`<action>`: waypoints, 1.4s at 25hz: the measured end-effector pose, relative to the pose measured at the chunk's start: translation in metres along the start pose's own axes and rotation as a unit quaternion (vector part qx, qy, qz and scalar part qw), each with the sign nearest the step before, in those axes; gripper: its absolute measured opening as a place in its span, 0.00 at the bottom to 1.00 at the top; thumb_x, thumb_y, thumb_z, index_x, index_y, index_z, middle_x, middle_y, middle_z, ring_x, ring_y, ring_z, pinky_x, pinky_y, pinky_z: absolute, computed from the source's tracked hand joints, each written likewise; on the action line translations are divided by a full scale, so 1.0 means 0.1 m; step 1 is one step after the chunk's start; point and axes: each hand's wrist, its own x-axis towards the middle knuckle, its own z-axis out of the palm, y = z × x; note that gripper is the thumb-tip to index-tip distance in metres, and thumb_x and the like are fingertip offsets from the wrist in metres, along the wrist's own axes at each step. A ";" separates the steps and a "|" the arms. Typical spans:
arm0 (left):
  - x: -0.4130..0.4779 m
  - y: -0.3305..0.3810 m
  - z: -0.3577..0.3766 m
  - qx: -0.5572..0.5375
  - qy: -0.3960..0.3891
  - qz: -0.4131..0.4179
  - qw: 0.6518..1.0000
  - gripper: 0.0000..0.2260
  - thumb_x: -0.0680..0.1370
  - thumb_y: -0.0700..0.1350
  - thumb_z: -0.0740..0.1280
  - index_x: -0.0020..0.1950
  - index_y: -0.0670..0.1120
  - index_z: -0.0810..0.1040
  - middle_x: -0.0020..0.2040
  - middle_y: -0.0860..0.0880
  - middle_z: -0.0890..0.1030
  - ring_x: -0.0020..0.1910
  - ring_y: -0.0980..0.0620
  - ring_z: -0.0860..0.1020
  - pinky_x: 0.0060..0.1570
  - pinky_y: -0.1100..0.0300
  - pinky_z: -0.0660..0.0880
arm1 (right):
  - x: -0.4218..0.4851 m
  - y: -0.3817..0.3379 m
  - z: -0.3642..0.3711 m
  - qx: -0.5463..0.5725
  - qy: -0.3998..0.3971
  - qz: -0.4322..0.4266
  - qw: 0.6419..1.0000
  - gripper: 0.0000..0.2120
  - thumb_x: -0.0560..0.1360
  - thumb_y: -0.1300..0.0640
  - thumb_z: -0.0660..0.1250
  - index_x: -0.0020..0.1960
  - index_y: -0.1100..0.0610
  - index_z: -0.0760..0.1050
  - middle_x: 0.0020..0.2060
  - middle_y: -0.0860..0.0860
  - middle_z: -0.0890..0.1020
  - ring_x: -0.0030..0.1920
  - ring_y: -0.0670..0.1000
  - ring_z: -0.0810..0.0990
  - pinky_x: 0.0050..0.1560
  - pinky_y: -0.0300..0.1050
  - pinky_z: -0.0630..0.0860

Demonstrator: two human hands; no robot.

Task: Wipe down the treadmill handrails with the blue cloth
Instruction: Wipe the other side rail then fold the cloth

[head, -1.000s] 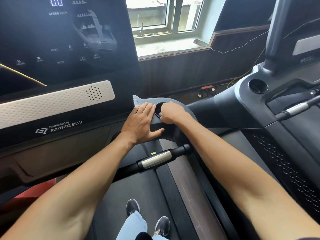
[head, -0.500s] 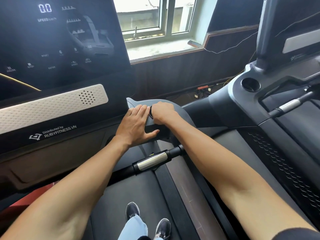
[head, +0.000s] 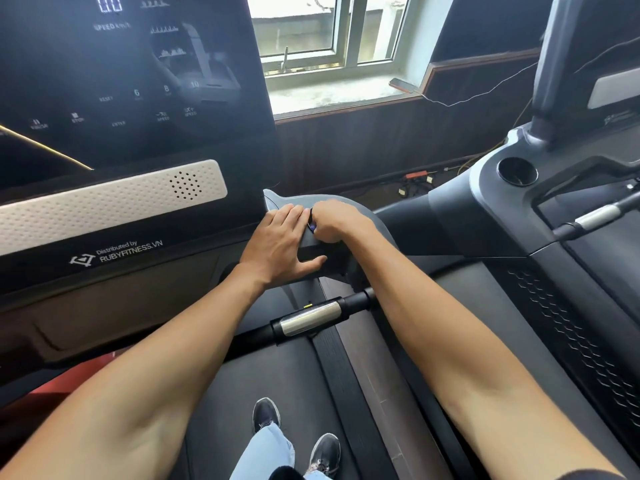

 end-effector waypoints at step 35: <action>-0.01 -0.03 -0.01 -0.002 0.009 0.004 1.000 0.45 0.75 0.73 0.56 0.75 0.36 0.68 0.71 0.40 0.73 0.71 0.41 0.70 0.73 0.47 0.65 | -0.04 0.04 0.00 -0.014 -0.003 0.007 1.000 0.11 0.81 0.55 0.60 0.58 0.57 0.79 0.57 0.56 0.82 0.59 0.59 0.80 0.48 0.47 0.72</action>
